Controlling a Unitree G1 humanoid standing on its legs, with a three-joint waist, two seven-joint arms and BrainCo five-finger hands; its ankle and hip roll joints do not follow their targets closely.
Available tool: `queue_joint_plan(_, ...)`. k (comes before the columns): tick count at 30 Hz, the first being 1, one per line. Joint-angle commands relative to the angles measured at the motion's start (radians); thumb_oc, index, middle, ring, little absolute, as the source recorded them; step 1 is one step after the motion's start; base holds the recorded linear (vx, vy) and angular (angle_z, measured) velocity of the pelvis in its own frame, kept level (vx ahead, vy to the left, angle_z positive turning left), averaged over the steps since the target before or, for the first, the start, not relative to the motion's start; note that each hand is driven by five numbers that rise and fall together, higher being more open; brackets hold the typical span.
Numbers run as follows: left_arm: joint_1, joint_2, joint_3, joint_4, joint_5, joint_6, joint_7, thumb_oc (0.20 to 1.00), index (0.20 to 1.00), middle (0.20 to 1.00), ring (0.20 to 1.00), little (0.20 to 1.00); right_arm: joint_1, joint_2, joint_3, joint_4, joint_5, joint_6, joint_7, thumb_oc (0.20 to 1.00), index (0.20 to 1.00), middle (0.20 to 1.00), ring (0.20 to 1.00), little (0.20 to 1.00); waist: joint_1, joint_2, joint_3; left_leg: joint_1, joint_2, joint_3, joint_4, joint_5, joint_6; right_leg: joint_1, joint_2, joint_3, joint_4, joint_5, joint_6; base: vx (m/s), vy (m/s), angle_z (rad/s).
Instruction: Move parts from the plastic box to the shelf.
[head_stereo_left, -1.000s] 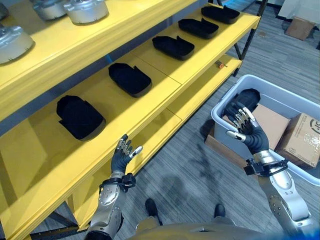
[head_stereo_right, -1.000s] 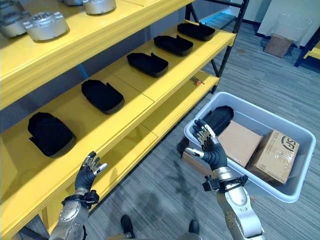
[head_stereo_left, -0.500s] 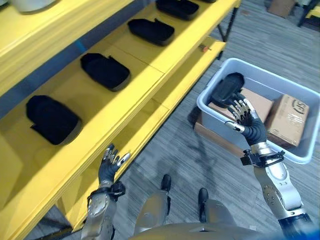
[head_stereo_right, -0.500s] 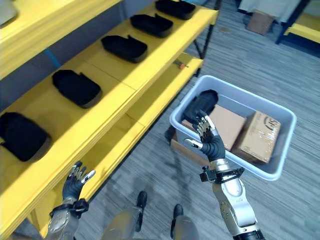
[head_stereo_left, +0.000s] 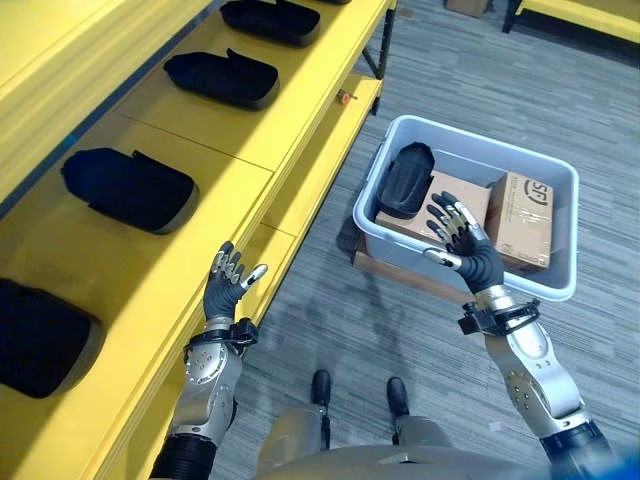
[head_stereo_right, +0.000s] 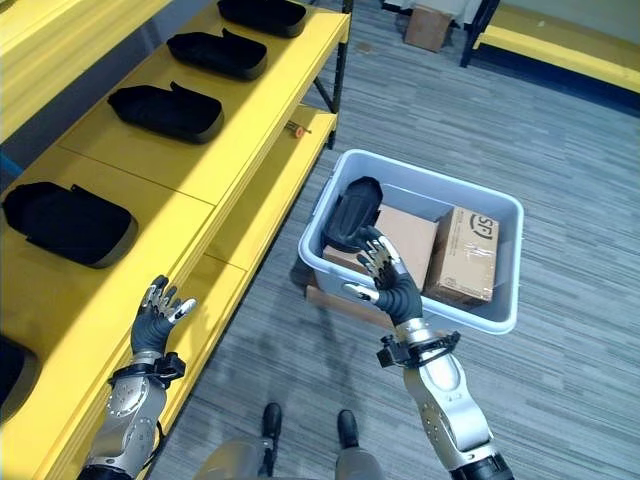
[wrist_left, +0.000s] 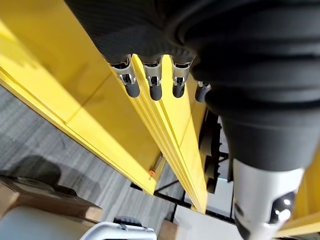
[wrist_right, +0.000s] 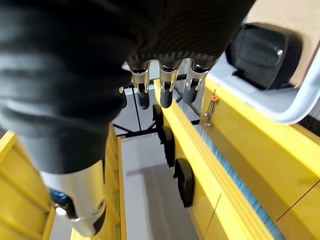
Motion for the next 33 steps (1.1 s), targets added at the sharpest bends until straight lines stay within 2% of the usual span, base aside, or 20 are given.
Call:
queue_joint_plan(1,0.016,0.054,0.019,-0.052,0.011,-0.035,0.015,1.000,1.000,1.000,1.000,1.000,-0.055,0.011,0.001,-0.036,-0.031,-0.032,0.016,1.000,1.000,1.000,1.000,1.000,0.023,0.001,-0.055,-0.139,-0.023,-0.048,-0.013,0.110,0.021,0.140,0.029,-0.062,0.090,-0.024,0.014,0.13,0.149,-0.10)
queue_joint_plan(3,0.003,0.066,0.019,-0.050,0.036,-0.029,0.020,1.000,1.000,1.000,1.000,1.000,-0.067,0.025,0.015,-0.037,-0.034,-0.030,0.020,1.000,1.000,1.000,1.000,1.000,0.015,0.005,-0.056,-0.094,-0.034,-0.067,-0.031,0.102,0.034,0.097,0.032,-0.064,0.213,0.032,0.036,0.10,0.153,-0.02)
queue_joint_plan(6,-0.014,0.084,0.017,-0.046,0.055,-0.025,0.021,1.000,1.000,1.000,1.000,1.000,-0.073,0.038,0.027,-0.038,-0.039,-0.025,0.024,1.000,1.000,1.000,1.000,1.000,-0.011,0.026,-0.029,-0.017,-0.037,-0.101,-0.062,0.098,0.048,-0.004,0.064,-0.066,0.447,0.146,0.047,0.09,0.172,0.14)
queue_joint_plan(7,-0.028,0.104,0.022,-0.041,0.076,-0.022,0.033,1.000,1.000,1.000,1.000,1.000,-0.083,0.061,0.042,-0.032,-0.034,-0.026,0.021,1.000,1.000,1.000,1.000,1.000,-0.021,0.059,0.000,0.052,-0.010,-0.092,-0.099,0.089,0.057,-0.112,0.071,-0.157,0.585,0.101,0.017,0.20,0.227,0.17)
queue_joint_plan(8,-0.027,0.105,0.024,-0.038,0.075,-0.021,0.032,1.000,1.000,1.000,1.000,1.000,-0.088,0.066,0.047,-0.026,-0.033,-0.025,0.018,1.000,1.000,1.000,1.000,1.000,-0.027,0.065,0.002,0.078,-0.008,-0.094,-0.117,0.088,0.054,-0.135,0.069,-0.182,0.560,0.076,0.007,0.31,0.186,-0.24)
queue_joint_plan(9,-0.028,0.103,0.028,-0.031,0.065,-0.025,0.032,1.000,1.000,1.000,1.000,1.000,-0.113,0.068,0.057,-0.010,-0.023,-0.024,0.015,1.000,1.000,1.000,1.000,1.000,-0.033,0.068,0.010,0.113,-0.006,-0.085,-0.140,0.083,0.045,-0.188,0.084,-0.219,0.435,0.039,-0.008,0.27,-0.008,-0.56)
queue_joint_plan(10,-0.028,0.102,0.033,-0.026,0.061,-0.024,0.032,1.000,1.000,1.000,1.000,1.000,-0.125,0.068,0.063,-0.005,-0.025,-0.023,0.013,1.000,1.000,1.000,1.000,1.000,-0.034,0.067,0.015,0.128,-0.003,-0.079,-0.143,0.075,0.038,-0.194,0.066,-0.238,0.355,0.047,-0.005,0.26,-0.055,-0.53)
queue_joint_plan(12,-0.012,0.097,0.044,-0.028,0.050,-0.025,0.027,1.000,1.000,1.000,1.000,1.000,-0.144,0.071,0.072,0.000,-0.031,-0.020,0.011,1.000,1.000,1.000,1.000,1.000,-0.031,0.068,0.025,0.155,0.018,-0.068,-0.149,0.053,0.019,-0.191,0.010,-0.264,0.167,0.089,0.016,0.21,-0.127,-0.08)
queue_joint_plan(13,-0.002,0.093,0.046,-0.027,0.046,-0.026,0.026,1.000,1.000,1.000,1.000,1.000,-0.144,0.070,0.073,0.001,-0.036,-0.020,0.014,1.000,1.000,1.000,1.000,1.000,-0.035,0.068,0.029,0.171,0.030,-0.070,-0.154,0.043,0.007,-0.200,-0.002,-0.251,0.096,0.125,0.029,0.24,-0.156,-0.04)
queue_joint_plan(15,0.019,0.086,0.047,-0.021,0.042,-0.027,0.023,1.000,1.000,1.000,1.000,1.000,-0.147,0.070,0.074,-0.003,-0.051,-0.017,0.010,1.000,1.000,1.000,1.000,1.000,-0.029,0.062,0.031,0.207,0.048,-0.064,-0.164,0.020,-0.010,-0.206,-0.031,-0.265,0.016,0.179,0.056,0.30,-0.219,-0.11)
queue_joint_plan(16,0.040,0.073,0.050,-0.009,0.037,-0.027,0.019,1.000,1.000,1.000,1.000,1.000,-0.128,0.068,0.064,-0.014,-0.049,-0.020,0.011,1.000,1.000,1.000,1.000,1.000,-0.023,0.042,0.015,0.232,0.057,-0.056,-0.171,-0.005,-0.029,-0.167,-0.047,-0.316,-0.024,0.199,0.066,0.38,-0.319,-0.10)
queue_joint_plan(17,0.044,0.068,0.048,0.000,0.037,-0.028,0.017,1.000,1.000,1.000,1.000,1.000,-0.121,0.067,0.063,-0.018,-0.046,-0.021,0.016,1.000,1.000,1.000,1.000,1.000,-0.022,0.029,0.006,0.239,0.060,-0.056,-0.172,-0.013,-0.035,-0.145,-0.049,-0.330,-0.025,0.208,0.063,0.49,-0.447,0.00)
queue_joint_plan(19,0.057,0.054,0.034,0.003,0.019,-0.021,0.009,1.000,1.000,1.000,1.000,1.000,-0.098,0.049,0.049,-0.036,-0.029,-0.027,0.018,1.000,1.000,1.000,1.000,1.000,-0.036,0.033,-0.027,0.257,0.119,-0.071,-0.173,-0.017,-0.071,-0.122,-0.035,-0.355,0.001,0.195,0.049,0.41,-0.433,0.46)
queue_joint_plan(21,0.062,0.040,0.017,0.004,0.001,-0.012,0.004,1.000,1.000,1.000,1.000,1.000,-0.092,0.030,0.047,-0.046,-0.022,-0.032,0.011,1.000,1.000,1.000,1.000,1.000,-0.057,0.066,-0.036,0.257,0.191,-0.079,-0.170,0.020,-0.104,-0.137,-0.008,-0.396,0.079,0.127,0.017,0.30,-0.411,0.74)
queue_joint_plan(23,0.051,0.038,0.011,-0.004,-0.004,-0.012,0.008,1.000,1.000,1.000,1.000,1.000,-0.099,0.027,0.047,-0.044,-0.016,-0.035,0.005,1.000,1.000,1.000,1.000,1.000,-0.063,0.081,-0.036,0.253,0.221,-0.075,-0.179,0.054,-0.118,-0.162,0.008,-0.405,0.117,0.097,0.006,0.13,-0.230,0.02)
queue_joint_plan(25,0.042,0.036,-0.003,-0.007,-0.006,-0.009,0.008,1.000,1.000,1.000,1.000,1.000,-0.103,0.022,0.044,-0.044,-0.015,-0.037,-0.006,1.000,1.000,1.000,1.000,1.000,-0.069,0.095,-0.032,0.250,0.240,-0.066,-0.182,0.077,-0.126,-0.187,0.017,-0.410,0.165,0.071,-0.005,0.12,-0.162,-0.13)
queue_joint_plan(27,0.017,0.037,-0.019,-0.006,-0.005,-0.006,0.014,1.000,1.000,1.000,1.000,1.000,-0.107,0.018,0.042,-0.049,-0.011,-0.041,-0.019,1.000,1.000,1.000,1.000,1.000,-0.076,0.114,-0.021,0.238,0.261,-0.061,-0.182,0.125,-0.136,-0.222,0.025,-0.410,0.223,0.036,-0.015,0.10,-0.123,-0.07)
queue_joint_plan(28,0.017,0.037,-0.019,-0.006,-0.005,-0.006,0.014,1.000,1.000,1.000,1.000,1.000,-0.107,0.018,0.041,-0.049,-0.011,-0.041,-0.019,1.000,1.000,1.000,1.000,1.000,-0.076,0.114,-0.022,0.237,0.261,-0.062,-0.184,0.125,-0.136,-0.225,0.025,-0.410,0.227,0.033,-0.016,0.07,-0.068,-0.06)
queue_joint_plan(33,-0.020,0.036,-0.046,-0.012,0.005,-0.010,0.016,1.000,1.000,1.000,1.000,1.000,-0.108,0.004,0.045,-0.051,-0.012,-0.046,-0.027,1.000,1.000,1.000,1.000,1.000,-0.094,0.154,-0.013,0.199,0.276,-0.049,-0.178,0.216,-0.149,-0.278,0.042,-0.381,0.277,-0.011,-0.044,0.09,-0.096,-0.03)
